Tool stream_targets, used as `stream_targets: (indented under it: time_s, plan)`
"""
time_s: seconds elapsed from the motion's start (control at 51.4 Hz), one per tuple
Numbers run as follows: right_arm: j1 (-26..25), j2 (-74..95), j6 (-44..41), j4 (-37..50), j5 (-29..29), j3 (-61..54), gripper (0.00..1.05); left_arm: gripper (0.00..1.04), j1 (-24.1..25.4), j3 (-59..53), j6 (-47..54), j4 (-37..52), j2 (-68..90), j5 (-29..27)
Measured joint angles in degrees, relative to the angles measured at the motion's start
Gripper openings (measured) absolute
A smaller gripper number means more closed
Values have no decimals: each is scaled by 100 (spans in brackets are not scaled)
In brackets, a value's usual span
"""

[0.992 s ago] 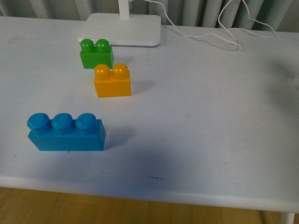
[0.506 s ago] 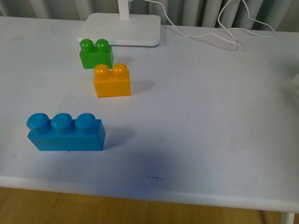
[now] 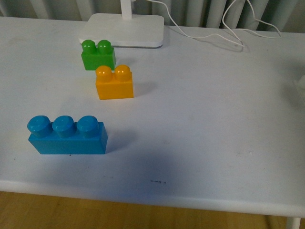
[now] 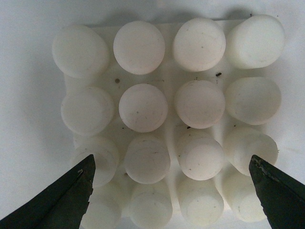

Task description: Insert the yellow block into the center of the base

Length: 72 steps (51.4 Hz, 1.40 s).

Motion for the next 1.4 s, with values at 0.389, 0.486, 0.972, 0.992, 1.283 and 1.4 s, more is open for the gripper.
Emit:
stream_targets:
  time_s: [0.389, 0.486, 0.972, 0.992, 1.283, 1.4]
  plan:
    - [-13, 81, 354, 72, -251, 4, 95, 98, 0, -2, 0, 0, 0, 0]
    - [-35, 114, 393, 81, -173, 63, 95, 98, 0, -2, 0, 0, 0, 0]
    - [-181, 214, 221, 140, -28, 127, 95, 98, 0, -2, -2, 0, 0, 0]
    - [-186, 214, 214, 144, -28, 127, 95, 98, 0, -2, 0, 0, 0, 0]
    - [-109, 175, 199, 304, -173, -92, 95, 98, 0, -2, -2, 0, 0, 0]
    - [17, 162, 247, 428, -107, -232, 96, 98, 0, -2, 0, 0, 0, 0]
